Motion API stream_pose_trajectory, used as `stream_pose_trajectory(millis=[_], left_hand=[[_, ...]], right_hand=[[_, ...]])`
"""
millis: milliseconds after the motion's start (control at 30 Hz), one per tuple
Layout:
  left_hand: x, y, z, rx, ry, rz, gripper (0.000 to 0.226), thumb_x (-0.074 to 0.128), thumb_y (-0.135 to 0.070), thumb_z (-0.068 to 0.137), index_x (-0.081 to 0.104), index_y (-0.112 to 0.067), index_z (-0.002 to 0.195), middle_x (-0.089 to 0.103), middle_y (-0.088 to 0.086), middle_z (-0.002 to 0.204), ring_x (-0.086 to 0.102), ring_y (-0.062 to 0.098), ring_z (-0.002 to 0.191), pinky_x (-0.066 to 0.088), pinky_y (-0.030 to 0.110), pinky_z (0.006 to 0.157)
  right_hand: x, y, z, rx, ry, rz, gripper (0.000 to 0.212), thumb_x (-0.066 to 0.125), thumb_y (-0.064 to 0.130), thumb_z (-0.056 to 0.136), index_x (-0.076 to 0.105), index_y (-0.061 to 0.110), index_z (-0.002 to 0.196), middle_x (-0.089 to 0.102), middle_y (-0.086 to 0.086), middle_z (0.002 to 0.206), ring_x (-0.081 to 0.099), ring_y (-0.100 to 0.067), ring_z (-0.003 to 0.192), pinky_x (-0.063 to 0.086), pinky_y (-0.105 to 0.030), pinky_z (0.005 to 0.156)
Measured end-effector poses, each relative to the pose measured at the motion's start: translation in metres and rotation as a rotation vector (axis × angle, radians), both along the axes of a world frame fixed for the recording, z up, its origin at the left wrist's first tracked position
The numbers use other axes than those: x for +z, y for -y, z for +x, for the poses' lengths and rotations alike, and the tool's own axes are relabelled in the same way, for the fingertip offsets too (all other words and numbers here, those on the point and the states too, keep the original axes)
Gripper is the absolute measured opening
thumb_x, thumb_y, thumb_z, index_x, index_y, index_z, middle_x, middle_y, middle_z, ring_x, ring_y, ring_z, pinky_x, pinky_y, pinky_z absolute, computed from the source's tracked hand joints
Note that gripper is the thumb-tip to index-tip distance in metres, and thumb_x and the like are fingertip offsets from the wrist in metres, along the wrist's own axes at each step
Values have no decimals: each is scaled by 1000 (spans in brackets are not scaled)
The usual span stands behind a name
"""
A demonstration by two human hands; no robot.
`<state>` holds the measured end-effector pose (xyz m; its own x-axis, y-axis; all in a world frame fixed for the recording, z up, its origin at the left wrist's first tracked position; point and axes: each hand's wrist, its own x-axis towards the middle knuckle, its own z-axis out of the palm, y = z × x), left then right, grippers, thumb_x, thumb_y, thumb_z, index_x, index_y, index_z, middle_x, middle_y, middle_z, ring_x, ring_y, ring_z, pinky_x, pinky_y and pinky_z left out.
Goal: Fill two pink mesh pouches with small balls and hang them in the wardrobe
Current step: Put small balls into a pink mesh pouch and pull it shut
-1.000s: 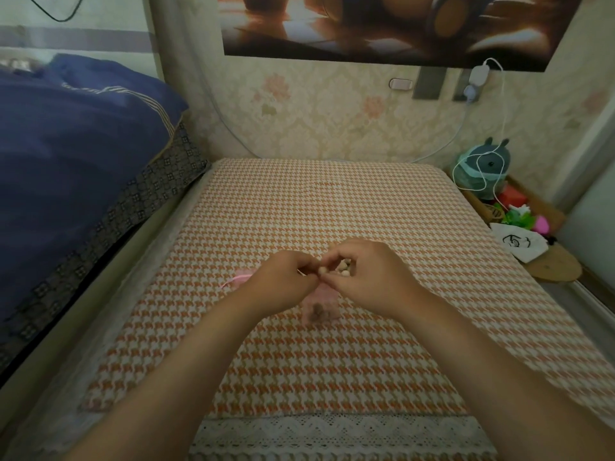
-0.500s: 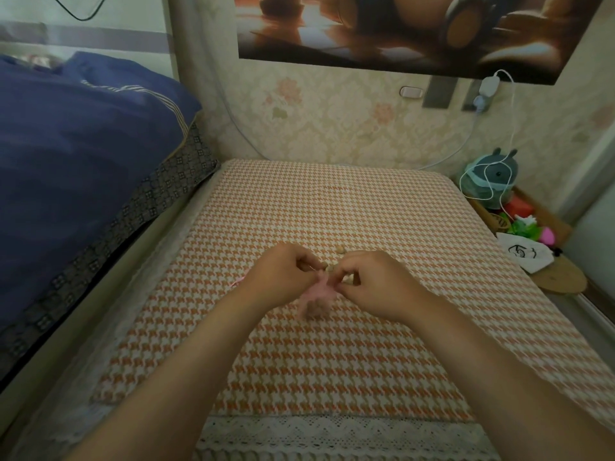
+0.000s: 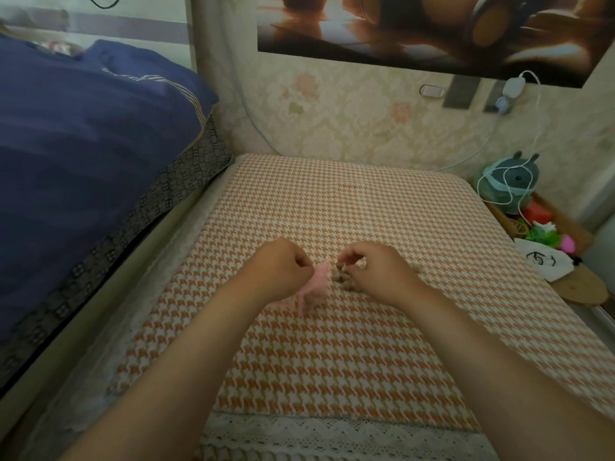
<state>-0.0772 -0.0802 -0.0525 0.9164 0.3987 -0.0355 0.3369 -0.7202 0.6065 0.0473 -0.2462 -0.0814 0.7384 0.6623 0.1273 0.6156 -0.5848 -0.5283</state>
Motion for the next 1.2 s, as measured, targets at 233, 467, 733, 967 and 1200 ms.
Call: stream_pose_trajectory(millis=[233,467,733,967,1200], left_hand=[[-3,-2,-1,-72,118,30,18,62,-13,89,64,-31,87,69,-6,77,69,17,65,60,43,61],[-3,-3,0,-102,68,16,21,61,-15,90,78,-28,90,68,-16,82,68,10,72,62,35,69],[-2,-1,-3,-125,49,-57,26,62,-19,85,72,-24,109,69,-10,102,64,6,90,55,24,77],[-2,-2,-2,-150,2,-47,21,61,-18,85,71,-19,103,73,3,93,66,17,74,49,29,58],[-5,-5,-4,-198,10,-138,23,68,-18,86,74,-25,106,72,-9,99,67,7,89,58,29,82]], right_hand=[[-17,-26,1,19,89,-211,24,58,23,97,76,29,112,65,12,104,66,-18,94,56,-36,78],[-22,-29,2,-8,194,-314,21,57,23,98,72,27,83,67,4,96,56,-17,77,45,-32,64],[11,-24,-10,-46,12,260,17,73,30,92,76,30,109,72,17,99,61,1,72,54,-23,74],[22,-16,-38,200,-9,247,13,79,22,87,80,24,100,77,12,95,59,11,61,40,-7,56],[21,-9,-36,244,267,-64,20,72,47,90,81,37,105,77,16,97,67,-1,85,54,-28,75]])
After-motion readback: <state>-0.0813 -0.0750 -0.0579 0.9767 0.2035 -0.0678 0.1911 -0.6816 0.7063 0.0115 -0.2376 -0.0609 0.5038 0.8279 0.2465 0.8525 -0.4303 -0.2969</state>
